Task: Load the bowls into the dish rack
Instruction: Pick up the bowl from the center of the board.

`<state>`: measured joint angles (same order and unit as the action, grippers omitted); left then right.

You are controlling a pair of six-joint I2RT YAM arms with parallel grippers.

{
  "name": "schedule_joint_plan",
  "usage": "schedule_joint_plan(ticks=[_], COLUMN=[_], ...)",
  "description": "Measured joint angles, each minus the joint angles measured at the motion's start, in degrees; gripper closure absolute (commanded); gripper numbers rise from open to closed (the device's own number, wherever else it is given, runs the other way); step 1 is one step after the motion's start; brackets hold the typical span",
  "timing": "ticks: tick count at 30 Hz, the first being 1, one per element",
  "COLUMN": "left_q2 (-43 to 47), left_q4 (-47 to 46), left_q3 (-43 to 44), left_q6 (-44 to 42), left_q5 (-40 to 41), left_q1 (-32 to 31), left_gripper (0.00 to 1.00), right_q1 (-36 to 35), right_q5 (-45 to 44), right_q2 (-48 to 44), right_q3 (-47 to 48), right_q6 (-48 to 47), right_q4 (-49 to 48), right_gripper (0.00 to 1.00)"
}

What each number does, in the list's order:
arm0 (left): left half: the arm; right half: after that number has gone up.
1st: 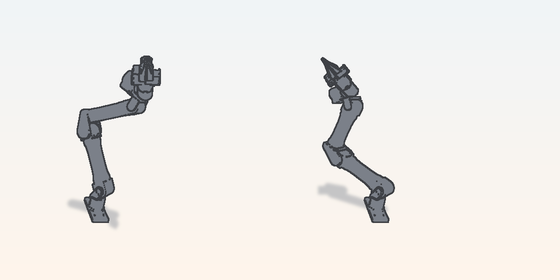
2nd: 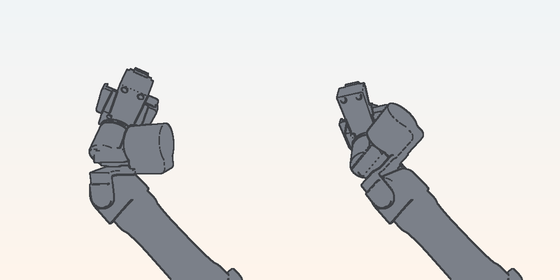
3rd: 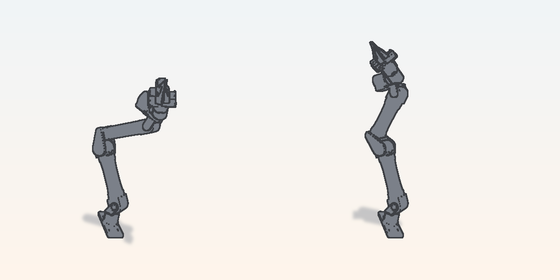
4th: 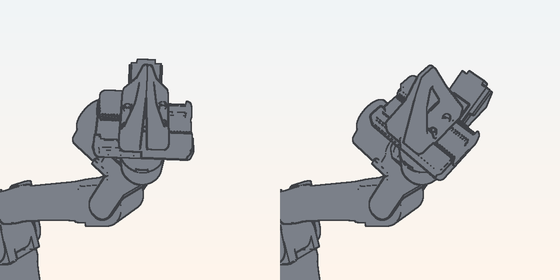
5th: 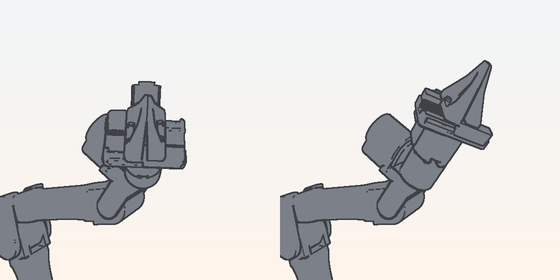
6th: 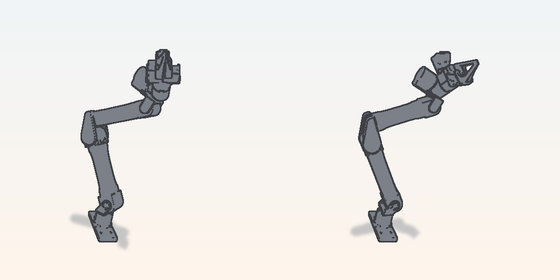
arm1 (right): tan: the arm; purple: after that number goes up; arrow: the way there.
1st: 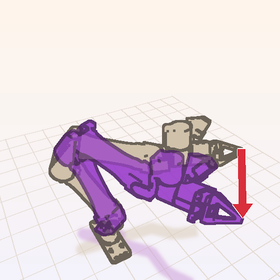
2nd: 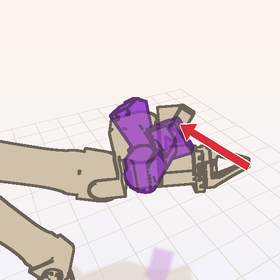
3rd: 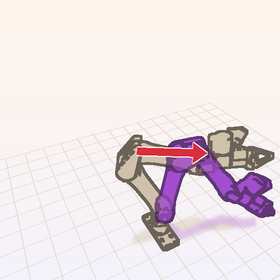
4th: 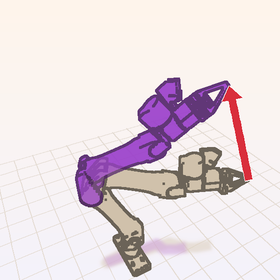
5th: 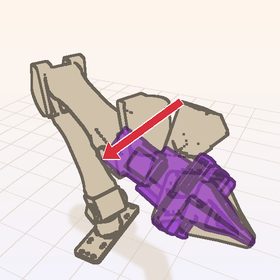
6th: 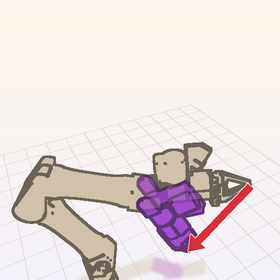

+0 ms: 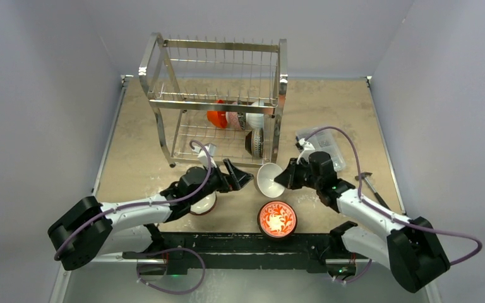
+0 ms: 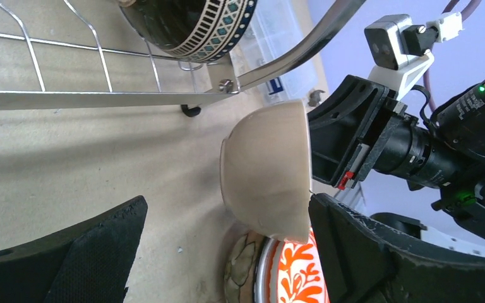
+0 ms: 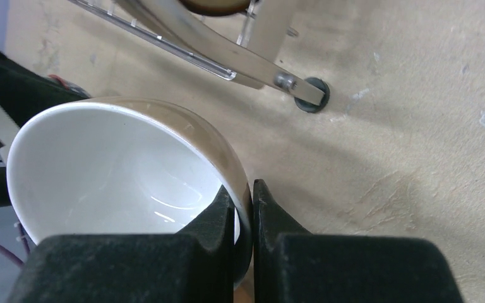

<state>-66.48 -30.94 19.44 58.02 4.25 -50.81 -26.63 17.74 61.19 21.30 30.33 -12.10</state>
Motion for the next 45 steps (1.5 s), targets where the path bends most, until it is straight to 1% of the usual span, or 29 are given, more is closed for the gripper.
schedule_joint_plan(ticks=[6, 11, 15, 22, 27, 35, 38, 41, 45], left_q2=[0.39, 0.42, -0.87, -4.09, -4.13, -4.28, -5.57, -6.97, -7.63], left_q4=[-7.80, -12.44, -16.72, -20.26, -20.17, -14.19, -11.61, -11.13, -11.06], left_q3=[-3.96, -4.24, -3.78, -1.55, -0.61, 3.50, 4.83, 5.42, 5.55], left_q6=[1.27, 1.49, 1.62, 2.49, 3.08, 2.73, 2.67, 2.97, 3.58], left_q5=[-5.75, -10.84, -15.63, -19.34, -19.61, -17.66, -17.14, -17.14, -17.31], left_q1=[1.57, 1.57, 1.55, 0.50, 0.15, -0.42, -0.72, -0.76, -0.87], left_gripper=[0.01, 0.02, 0.02, 0.03, 0.05, 0.05, 0.08, 0.11, 0.21], right_q1=[0.00, 0.00, 0.00, 0.04, 0.00, 0.00, 0.00, 0.04, 0.04], right_q5=[1.29, 3.43, 5.73, 8.72, 10.73, 12.00, 12.00, 11.74, 11.34], right_q2=[-6.10, -9.51, -10.51, -9.57, -7.80, -7.52, -7.52, -7.21, -6.80], right_q3=[0.26, 0.46, 0.57, 0.83, 1.27, 1.25, 1.27, 1.25, 1.27], right_q6=[-1.05, -1.86, -1.92, -1.86, -1.77, -0.74, -0.46, -0.72, -0.85], right_q4=[0.26, -0.04, -1.16, -2.91, -5.11, -7.85, -8.44, -8.02, -7.69], right_gripper=[1.00, 1.00, 1.00, 1.00, 1.00, 1.00, 1.00, 1.00, 1.00])
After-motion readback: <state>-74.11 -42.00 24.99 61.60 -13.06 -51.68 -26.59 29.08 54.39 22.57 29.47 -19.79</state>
